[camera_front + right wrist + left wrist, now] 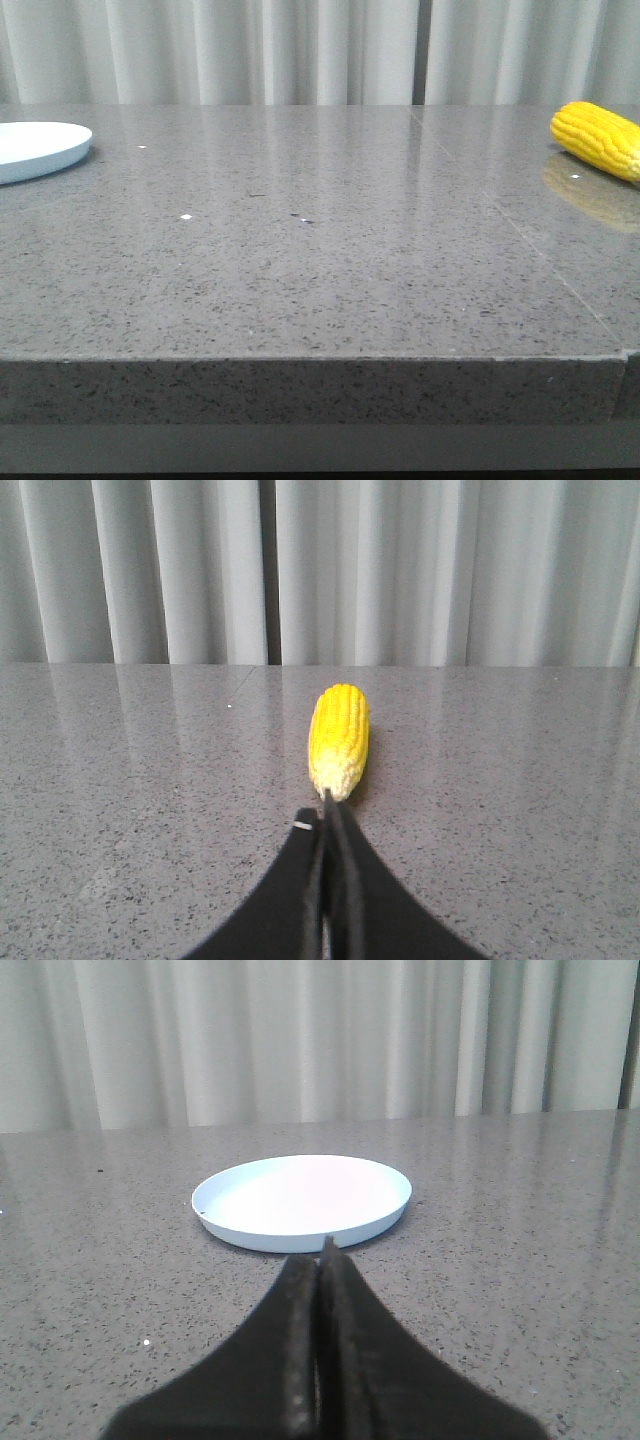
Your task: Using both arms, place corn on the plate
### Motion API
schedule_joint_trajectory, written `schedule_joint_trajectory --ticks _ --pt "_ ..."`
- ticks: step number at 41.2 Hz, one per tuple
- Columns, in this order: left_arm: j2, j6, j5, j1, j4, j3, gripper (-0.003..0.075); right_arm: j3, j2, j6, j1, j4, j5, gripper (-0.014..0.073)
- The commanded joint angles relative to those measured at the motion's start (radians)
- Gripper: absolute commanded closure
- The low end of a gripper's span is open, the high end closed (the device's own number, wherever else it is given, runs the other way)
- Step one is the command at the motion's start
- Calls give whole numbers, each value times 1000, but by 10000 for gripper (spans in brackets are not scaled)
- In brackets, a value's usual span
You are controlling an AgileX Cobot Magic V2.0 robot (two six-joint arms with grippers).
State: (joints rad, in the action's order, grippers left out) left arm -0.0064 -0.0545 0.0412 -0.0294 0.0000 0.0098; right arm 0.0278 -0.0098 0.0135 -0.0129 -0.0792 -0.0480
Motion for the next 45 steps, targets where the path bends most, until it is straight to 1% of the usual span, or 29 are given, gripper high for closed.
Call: schedule_joint_trajectory --ticks 1,14,19,23,27,30,36,45 --pt "-17 9 -84 2 0 21 741 -23 -18 2 6 10 -79 660" --pt "-17 9 -84 2 0 21 741 -23 -18 2 6 10 -79 660" --pt "-17 9 -84 2 0 21 741 -23 -18 2 6 10 -119 660" --pt "-17 9 -108 2 0 21 741 -29 -18 2 6 10 -126 660" --pt "-17 9 -152 2 0 -1 741 -74 -18 2 6 9 -108 660" --pt "-16 9 -141 2 0 -61 741 -142 -18 2 6 9 -76 660" --pt "-8 9 -65 2 0 -215 741 -298 1 2 6 10 64 660" --pt "96 9 118 2 0 -514 741 -551 139 2 6 10 279 660"
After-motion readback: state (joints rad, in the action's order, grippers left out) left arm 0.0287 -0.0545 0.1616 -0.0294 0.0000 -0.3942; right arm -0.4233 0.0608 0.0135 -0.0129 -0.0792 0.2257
